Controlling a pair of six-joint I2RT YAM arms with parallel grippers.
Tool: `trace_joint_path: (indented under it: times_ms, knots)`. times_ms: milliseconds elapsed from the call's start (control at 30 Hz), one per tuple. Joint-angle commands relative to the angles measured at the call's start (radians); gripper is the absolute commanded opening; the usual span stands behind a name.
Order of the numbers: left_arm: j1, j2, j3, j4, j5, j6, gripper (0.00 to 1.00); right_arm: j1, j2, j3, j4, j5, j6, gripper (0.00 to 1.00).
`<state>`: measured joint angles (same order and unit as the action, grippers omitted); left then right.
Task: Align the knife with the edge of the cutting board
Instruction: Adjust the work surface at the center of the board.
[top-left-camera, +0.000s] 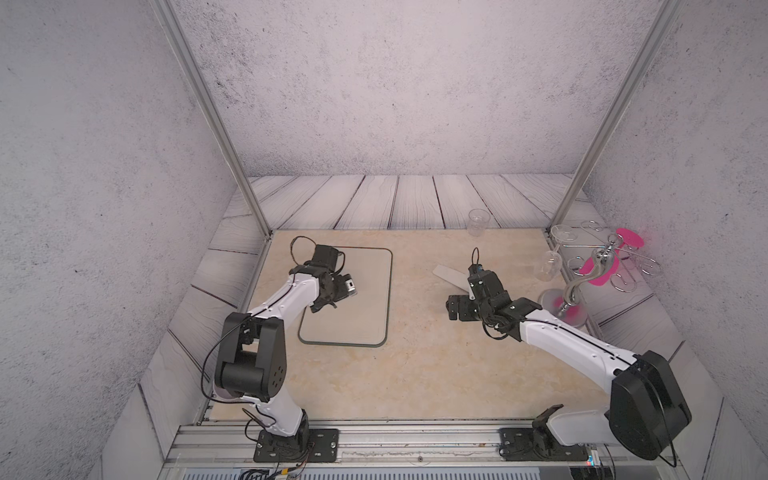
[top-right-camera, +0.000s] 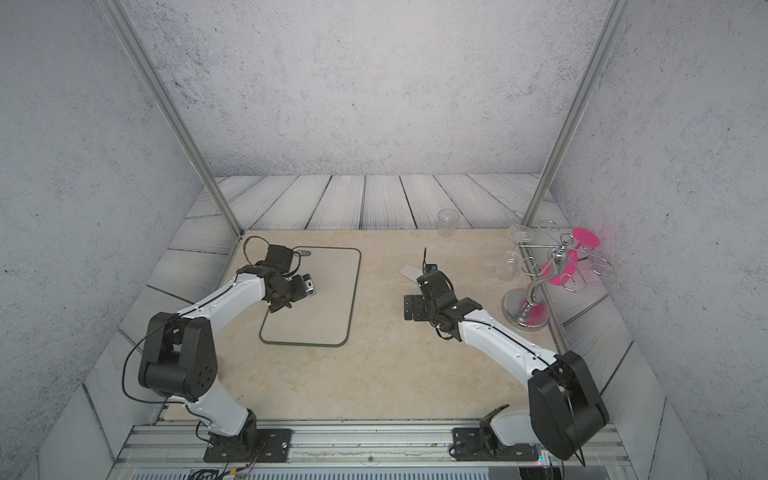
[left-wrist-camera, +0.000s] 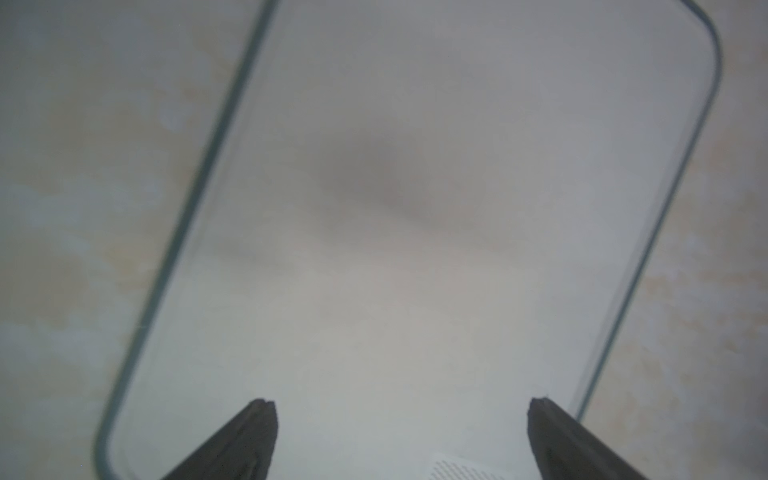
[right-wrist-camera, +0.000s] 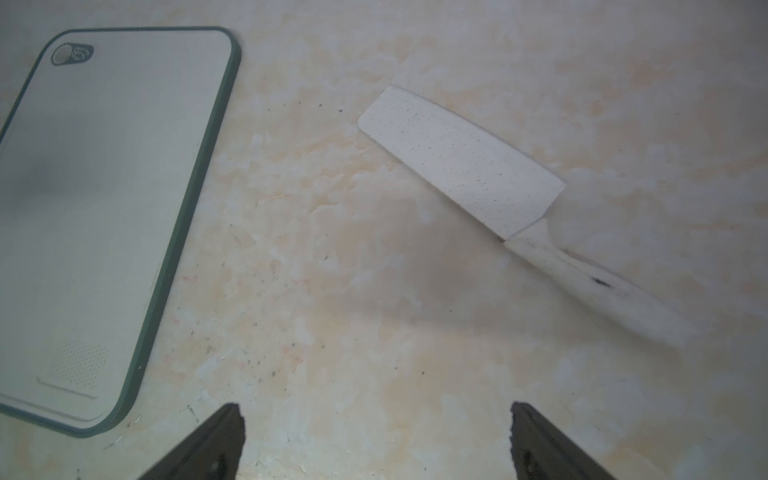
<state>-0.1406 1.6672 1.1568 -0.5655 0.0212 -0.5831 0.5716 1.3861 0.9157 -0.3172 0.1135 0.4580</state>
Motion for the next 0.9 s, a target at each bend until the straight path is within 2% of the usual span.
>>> trace_joint_path:
  times_ms: [0,200,467,667,867]
  knots:
    - [0.087,-0.013,-0.042,-0.027,-0.038,0.078,1.00,0.041,0.065,0.071,0.009,-0.086,0.002,0.99]
    - [0.213,0.029,-0.091,0.037,0.045,0.057,1.00,0.129,0.187,0.183,-0.033,-0.105,-0.023,0.99]
    - [0.203,0.084,-0.147,0.084,0.158,0.026,1.00,0.143,0.243,0.239,-0.069,-0.073,-0.026,0.99]
    - [0.110,0.012,-0.196,0.069,0.142,-0.017,1.00,0.142,0.260,0.242,-0.099,0.001,-0.019,0.99]
    - [-0.071,-0.052,-0.254,0.095,0.139,-0.109,1.00,0.142,0.248,0.230,-0.111,0.068,-0.013,0.99]
